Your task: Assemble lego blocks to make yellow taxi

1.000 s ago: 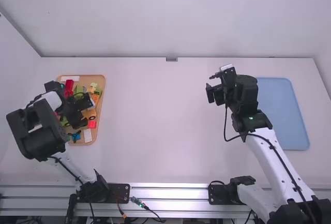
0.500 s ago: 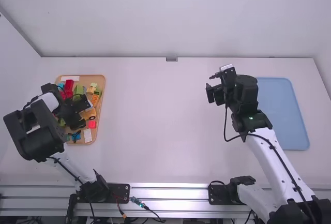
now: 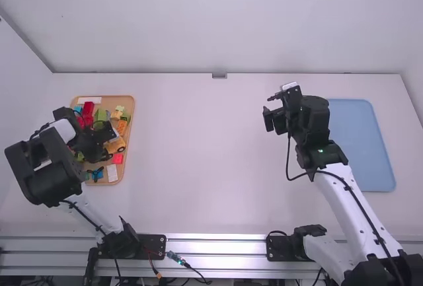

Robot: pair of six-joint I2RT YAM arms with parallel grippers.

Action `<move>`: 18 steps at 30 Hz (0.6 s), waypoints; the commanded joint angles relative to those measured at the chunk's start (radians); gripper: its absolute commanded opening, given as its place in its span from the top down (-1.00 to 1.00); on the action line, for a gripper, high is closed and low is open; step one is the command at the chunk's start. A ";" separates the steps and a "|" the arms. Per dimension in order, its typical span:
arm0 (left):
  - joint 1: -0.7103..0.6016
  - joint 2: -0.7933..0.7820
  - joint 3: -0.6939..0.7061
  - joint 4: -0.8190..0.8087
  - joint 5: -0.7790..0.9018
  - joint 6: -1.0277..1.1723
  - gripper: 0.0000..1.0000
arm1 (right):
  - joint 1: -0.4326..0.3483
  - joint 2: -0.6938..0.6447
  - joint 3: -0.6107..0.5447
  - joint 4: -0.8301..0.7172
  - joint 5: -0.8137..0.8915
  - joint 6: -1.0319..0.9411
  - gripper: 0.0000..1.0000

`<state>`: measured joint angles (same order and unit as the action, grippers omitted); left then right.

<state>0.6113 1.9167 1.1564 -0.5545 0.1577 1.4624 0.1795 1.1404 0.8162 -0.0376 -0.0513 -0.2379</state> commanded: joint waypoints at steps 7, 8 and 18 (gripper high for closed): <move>0.004 0.011 -0.017 0.020 0.023 -0.004 0.03 | 0.005 0.001 0.021 0.000 -0.004 0.006 -0.98; 0.004 0.011 -0.017 0.025 0.022 -0.005 0.07 | 0.005 0.001 0.021 0.000 -0.003 0.005 -0.98; -0.010 -0.013 0.078 -0.044 0.018 -0.182 0.33 | 0.005 0.001 0.021 0.000 -0.004 0.005 -0.98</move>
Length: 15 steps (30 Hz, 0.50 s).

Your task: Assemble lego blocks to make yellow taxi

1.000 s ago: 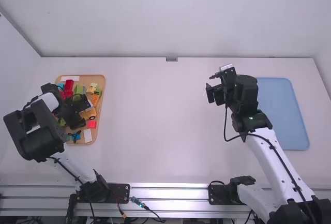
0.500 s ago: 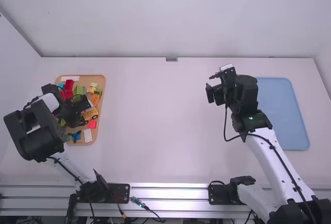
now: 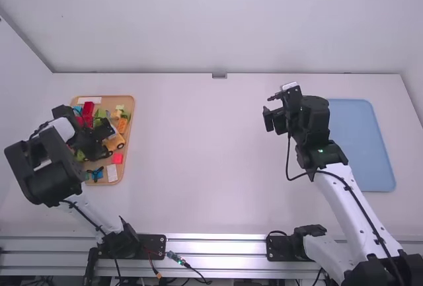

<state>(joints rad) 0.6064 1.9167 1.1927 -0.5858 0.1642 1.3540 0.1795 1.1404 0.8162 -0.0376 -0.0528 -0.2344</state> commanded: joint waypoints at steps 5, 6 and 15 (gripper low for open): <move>-0.008 -0.030 0.162 -0.195 0.087 -0.106 0.77 | 0.005 0.001 0.021 0.000 -0.002 0.002 -0.98; -0.013 -0.030 0.185 -0.217 0.104 -0.146 0.77 | 0.005 0.001 0.021 0.000 -0.003 0.002 -0.98; -0.161 -0.030 0.229 -0.286 0.105 -0.329 0.96 | 0.005 0.001 0.021 0.000 -0.002 0.002 -0.98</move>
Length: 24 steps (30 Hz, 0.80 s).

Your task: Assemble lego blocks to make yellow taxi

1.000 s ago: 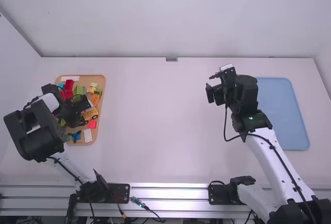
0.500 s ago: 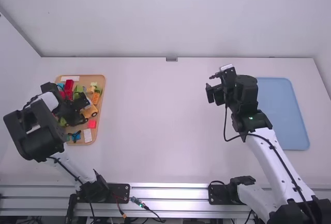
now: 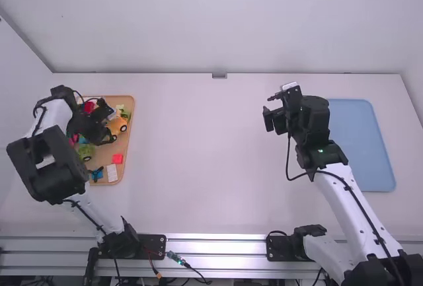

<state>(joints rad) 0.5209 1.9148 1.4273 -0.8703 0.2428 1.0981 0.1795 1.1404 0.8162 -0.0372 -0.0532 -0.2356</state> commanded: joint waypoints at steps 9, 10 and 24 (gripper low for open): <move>-0.364 -0.029 -0.016 0.022 -0.080 -0.155 0.96 | 0.005 0.001 0.021 -0.001 -0.001 -0.001 -0.98; -0.398 -0.029 -0.021 0.018 -0.063 -0.129 0.96 | 0.005 0.001 0.021 -0.001 0.003 -0.001 -0.98; -0.850 -0.210 -0.319 0.174 -0.042 0.011 0.96 | -0.051 0.001 0.021 -0.030 -0.002 0.003 -0.98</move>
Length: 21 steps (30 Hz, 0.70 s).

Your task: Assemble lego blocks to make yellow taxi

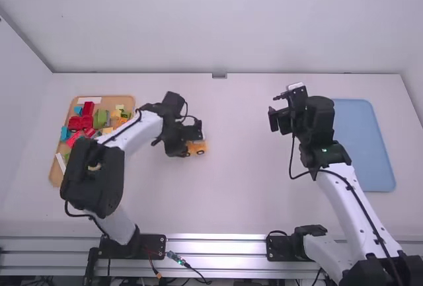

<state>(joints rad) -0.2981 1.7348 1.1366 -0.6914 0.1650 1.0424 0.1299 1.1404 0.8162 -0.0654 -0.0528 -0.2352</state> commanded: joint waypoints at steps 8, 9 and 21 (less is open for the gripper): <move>-0.157 -0.031 -0.101 0.106 0.070 0.043 0.97 | 0.022 0.000 0.021 -0.021 -0.002 -0.001 -0.98; -0.177 -0.031 -0.113 0.133 0.053 0.018 0.96 | 0.021 0.000 0.021 -0.022 -0.002 -0.001 -0.98; -0.213 0.079 -0.122 0.240 -0.077 -0.112 0.96 | -0.005 -0.001 0.021 -0.025 -0.002 0.029 -0.98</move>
<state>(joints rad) -0.5106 1.7767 1.0012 -0.4469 0.1425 0.9787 0.1242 1.1404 0.8162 -0.0883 -0.0563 -0.2153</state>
